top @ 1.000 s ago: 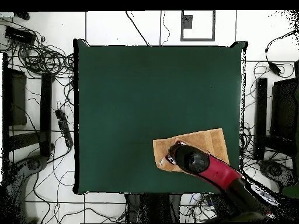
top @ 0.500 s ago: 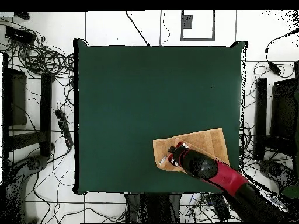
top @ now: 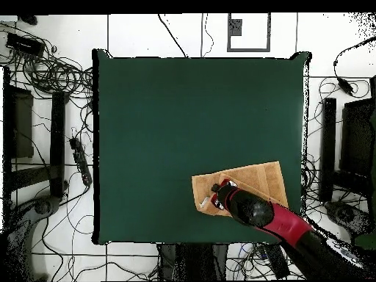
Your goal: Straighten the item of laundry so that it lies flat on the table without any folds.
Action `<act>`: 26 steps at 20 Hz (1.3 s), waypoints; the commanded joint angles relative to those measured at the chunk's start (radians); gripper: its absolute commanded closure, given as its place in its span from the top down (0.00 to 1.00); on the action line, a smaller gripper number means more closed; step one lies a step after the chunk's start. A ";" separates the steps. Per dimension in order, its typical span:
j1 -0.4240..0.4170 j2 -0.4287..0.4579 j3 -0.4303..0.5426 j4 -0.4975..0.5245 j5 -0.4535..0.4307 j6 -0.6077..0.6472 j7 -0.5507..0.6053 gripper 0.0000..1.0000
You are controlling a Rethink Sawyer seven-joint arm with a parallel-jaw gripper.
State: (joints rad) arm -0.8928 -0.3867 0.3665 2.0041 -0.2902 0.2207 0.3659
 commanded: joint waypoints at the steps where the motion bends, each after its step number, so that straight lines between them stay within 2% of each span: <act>1: 0.114 0.273 0.159 -0.168 0.003 -0.261 0.267 0.00; 17: 0.103 0.295 0.179 -0.201 0.020 -0.262 0.270 0.00; 23: 0.057 0.368 0.234 -0.227 -0.024 -0.313 0.240 0.00; 26: 0.007 0.441 0.296 -0.245 -0.063 -0.340 0.219 0.00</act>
State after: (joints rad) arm -0.9691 -0.3468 0.4243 2.0050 -0.3153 0.2260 0.3661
